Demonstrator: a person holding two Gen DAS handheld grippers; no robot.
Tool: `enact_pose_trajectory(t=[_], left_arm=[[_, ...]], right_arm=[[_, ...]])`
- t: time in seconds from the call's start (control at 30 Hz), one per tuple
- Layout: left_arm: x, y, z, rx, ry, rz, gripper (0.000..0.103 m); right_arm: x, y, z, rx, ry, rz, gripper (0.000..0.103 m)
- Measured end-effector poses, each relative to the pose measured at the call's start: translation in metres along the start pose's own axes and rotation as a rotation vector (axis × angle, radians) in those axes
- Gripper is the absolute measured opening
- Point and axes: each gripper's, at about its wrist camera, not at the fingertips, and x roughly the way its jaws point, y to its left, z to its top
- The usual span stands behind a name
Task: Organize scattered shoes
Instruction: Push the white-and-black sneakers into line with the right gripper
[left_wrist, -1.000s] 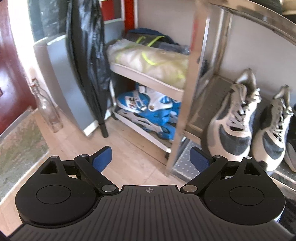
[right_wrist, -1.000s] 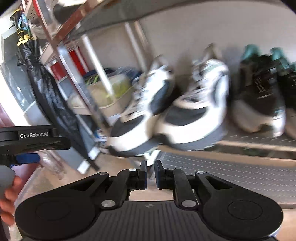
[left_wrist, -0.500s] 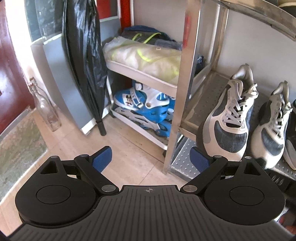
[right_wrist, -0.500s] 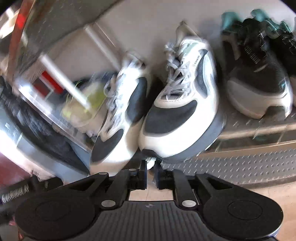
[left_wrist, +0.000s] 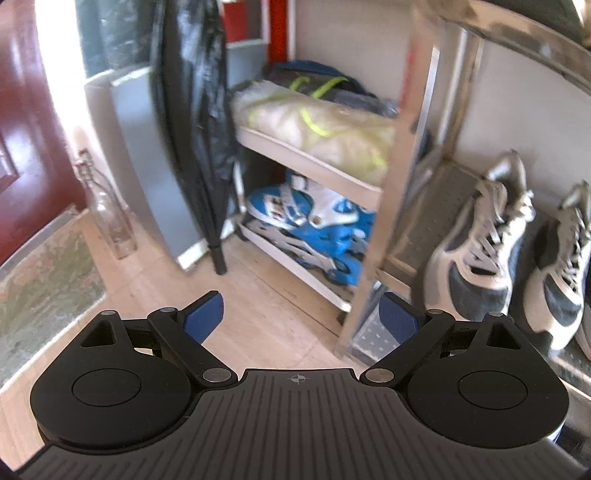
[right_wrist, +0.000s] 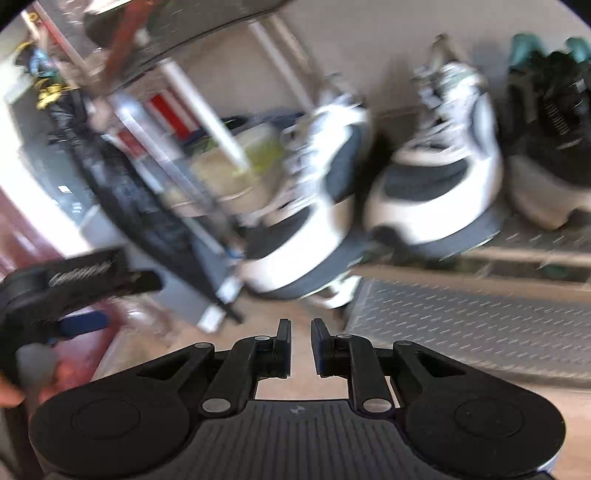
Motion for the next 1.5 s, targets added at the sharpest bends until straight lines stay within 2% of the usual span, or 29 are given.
enact_pose_trajectory(t=[0.07, 0.17, 0.33, 0.53, 0.6, 0.7, 0.77, 0.8, 0.83, 0.9, 1.07, 1.1, 1.23, 1.37, 1.5], left_arm=[[0.000, 0.003, 0.001, -0.013, -0.002, 0.008, 0.095], [0.003, 0.008, 0.001, -0.031, 0.010, 0.011, 0.095], [0.004, 0.007, 0.003, -0.032, 0.015, -0.001, 0.095], [0.007, 0.009, 0.003, -0.035, 0.033, -0.009, 0.095], [0.008, 0.011, 0.003, -0.043, 0.036, -0.008, 0.095], [0.009, 0.012, 0.003, -0.058, 0.044, -0.010, 0.095], [0.008, 0.009, 0.002, -0.061, 0.046, -0.018, 0.095], [0.006, 0.006, 0.001, -0.054, 0.046, -0.025, 0.095], [0.005, 0.002, 0.000, -0.043, 0.045, -0.031, 0.095], [0.003, -0.005, -0.002, -0.017, 0.043, -0.045, 0.095], [0.007, -0.017, -0.002, -0.005, 0.055, -0.055, 0.095], [0.008, -0.018, -0.002, -0.007, 0.058, -0.056, 0.095], [0.012, -0.022, 0.000, -0.002, 0.062, -0.055, 0.095], [0.014, -0.025, 0.000, 0.002, 0.068, -0.059, 0.095], [0.014, -0.026, -0.002, 0.016, 0.068, -0.059, 0.095]], right_arm=[[0.010, 0.004, 0.000, 0.046, -0.005, 0.025, 0.017], [0.027, 0.011, 0.003, 0.063, -0.022, 0.006, 0.016], [0.041, 0.013, 0.014, 0.183, -0.056, 0.008, 0.013], [0.045, 0.000, 0.021, 0.402, -0.204, -0.053, 0.013], [0.044, -0.007, 0.024, 0.433, -0.201, -0.052, 0.014], [0.029, 0.012, 0.034, 0.217, -0.197, -0.066, 0.017], [0.017, 0.030, 0.042, 0.022, -0.236, -0.106, 0.019], [0.011, 0.036, 0.046, -0.069, -0.259, -0.133, 0.026], [0.010, 0.041, 0.054, -0.143, -0.286, -0.171, 0.048], [0.014, 0.049, 0.075, -0.264, -0.348, -0.264, 0.077], [0.048, 0.049, 0.114, -0.383, -0.347, -0.345, 0.086], [0.055, 0.049, 0.117, -0.390, -0.342, -0.364, 0.090], [0.087, 0.048, 0.113, -0.429, -0.275, -0.440, 0.091], [0.114, 0.035, 0.108, -0.355, -0.161, -0.506, 0.094], [0.111, 0.034, 0.101, -0.301, -0.218, -0.525, 0.085]])
